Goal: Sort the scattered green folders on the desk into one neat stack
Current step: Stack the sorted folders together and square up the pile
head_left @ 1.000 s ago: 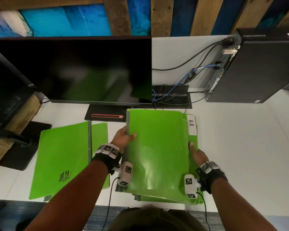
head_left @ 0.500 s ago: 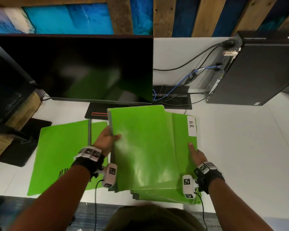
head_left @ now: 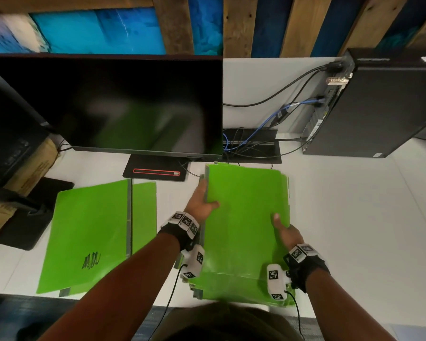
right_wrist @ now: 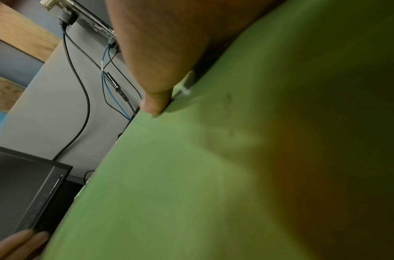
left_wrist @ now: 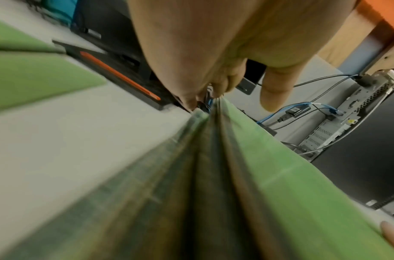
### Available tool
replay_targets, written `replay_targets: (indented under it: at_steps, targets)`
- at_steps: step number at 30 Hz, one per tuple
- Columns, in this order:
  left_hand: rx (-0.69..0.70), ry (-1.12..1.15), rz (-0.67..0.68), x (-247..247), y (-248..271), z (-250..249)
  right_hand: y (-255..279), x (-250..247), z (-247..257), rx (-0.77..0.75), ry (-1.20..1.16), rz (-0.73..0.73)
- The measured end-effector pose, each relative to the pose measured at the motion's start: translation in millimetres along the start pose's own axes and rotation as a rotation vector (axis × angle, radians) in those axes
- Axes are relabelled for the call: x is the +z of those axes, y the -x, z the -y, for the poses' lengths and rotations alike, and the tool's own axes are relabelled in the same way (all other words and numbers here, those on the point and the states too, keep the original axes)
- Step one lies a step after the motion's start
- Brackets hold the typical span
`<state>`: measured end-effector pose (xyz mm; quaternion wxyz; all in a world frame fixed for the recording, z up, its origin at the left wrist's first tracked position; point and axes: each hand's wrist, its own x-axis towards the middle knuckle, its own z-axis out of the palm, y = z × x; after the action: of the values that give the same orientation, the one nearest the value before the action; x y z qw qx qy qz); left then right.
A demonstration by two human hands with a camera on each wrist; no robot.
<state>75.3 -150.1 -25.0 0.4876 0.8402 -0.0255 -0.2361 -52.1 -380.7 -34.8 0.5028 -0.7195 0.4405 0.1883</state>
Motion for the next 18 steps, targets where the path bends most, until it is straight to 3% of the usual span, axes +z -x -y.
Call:
replay_targets:
  at_steps: [2, 5, 9, 13, 16, 18]
  targets:
    - [0.014, -0.034, 0.046, -15, 1, 10, -1, 2, -1, -0.005, 0.006, -0.018]
    - [0.129, -0.090, -0.030, -67, 7, 44, -2, 3, 0, 0.004, 0.022, -0.033]
    - [-0.019, -0.570, -0.010, -150, 41, 91, -4, 3, 0, 0.001, 0.048, -0.060]
    - [-0.088, -1.065, 0.254, -197, 83, 132, -3, 5, -1, 0.009, 0.078, -0.071]
    - [-0.052, -1.326, 0.454, -212, 103, 138, 0, 5, 1, 0.015, 0.101, -0.083]
    - [0.002, -1.414, 0.495, -210, 108, 136, 2, 5, 2, 0.023, 0.114, -0.091]
